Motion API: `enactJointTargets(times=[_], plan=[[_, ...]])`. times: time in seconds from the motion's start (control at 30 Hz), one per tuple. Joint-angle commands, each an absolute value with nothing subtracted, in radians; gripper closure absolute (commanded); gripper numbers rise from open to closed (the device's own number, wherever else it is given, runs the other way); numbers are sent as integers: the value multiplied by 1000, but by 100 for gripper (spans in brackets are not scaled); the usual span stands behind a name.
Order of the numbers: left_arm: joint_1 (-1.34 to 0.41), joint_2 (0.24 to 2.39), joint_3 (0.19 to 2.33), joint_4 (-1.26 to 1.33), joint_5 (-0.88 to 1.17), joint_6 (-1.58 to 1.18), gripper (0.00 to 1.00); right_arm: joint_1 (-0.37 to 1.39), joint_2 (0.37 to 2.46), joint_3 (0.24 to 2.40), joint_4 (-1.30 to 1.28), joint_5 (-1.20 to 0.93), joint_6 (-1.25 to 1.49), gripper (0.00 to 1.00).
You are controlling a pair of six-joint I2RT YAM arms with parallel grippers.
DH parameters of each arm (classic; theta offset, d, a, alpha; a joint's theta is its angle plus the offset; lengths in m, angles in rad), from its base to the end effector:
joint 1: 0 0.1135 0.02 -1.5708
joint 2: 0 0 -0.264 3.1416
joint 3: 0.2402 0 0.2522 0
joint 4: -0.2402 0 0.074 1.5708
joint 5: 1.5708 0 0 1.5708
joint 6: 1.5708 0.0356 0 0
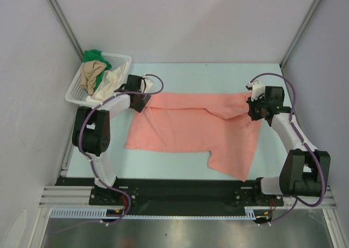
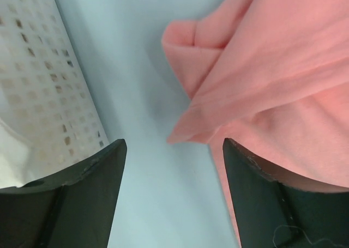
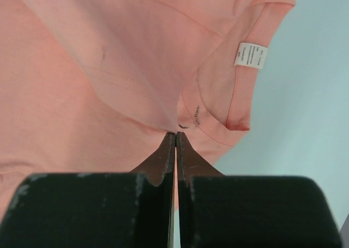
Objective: Fold and stack the t-shirts
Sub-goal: Fold the tshirt
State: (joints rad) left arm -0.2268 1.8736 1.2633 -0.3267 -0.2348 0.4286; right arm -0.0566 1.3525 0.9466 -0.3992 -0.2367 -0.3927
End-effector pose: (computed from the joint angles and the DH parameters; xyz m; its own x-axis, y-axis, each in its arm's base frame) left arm 0.3898 -0.0815 0.1867 -0.6790 0.5715 -0.4607 0.4031 0.8148 0.4166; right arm 0.2869 -0.0079 0.2513 -0.6239 -0.3372 -0.7050 -0.3745 0.9208 -0.1090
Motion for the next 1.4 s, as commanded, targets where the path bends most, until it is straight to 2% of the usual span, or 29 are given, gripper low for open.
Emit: enactJointTargets(times=[0.0,0.13,0.3,0.47,0.63,0.9,1.17,1.37], plan=[[-227,1850,1370,-420,-137,364,23,-77,1367,965,-390,-209,-393,100],[-221,1925,1483,-508,-98,298,28,-112,1390,977,-379,-199,-410,100],[-221,1943,1491,-506,-98,293,35,-127,1416,982,-348,-192,-413,100],[-210,1963,1505,-552,-68,288,50,-133,1424,983,-348,-186,-428,100],[-193,2023,1567,-561,-72,270,47,-155,1434,989,-342,-183,-433,100],[-172,2141,1752,-601,-63,272,54,-156,1456,1019,-367,-180,-452,100],[-153,2095,1749,-624,46,244,56,-167,1468,1034,-370,-173,-466,100],[-149,2128,1729,-652,84,241,67,-169,1470,1023,-359,-179,-459,100]])
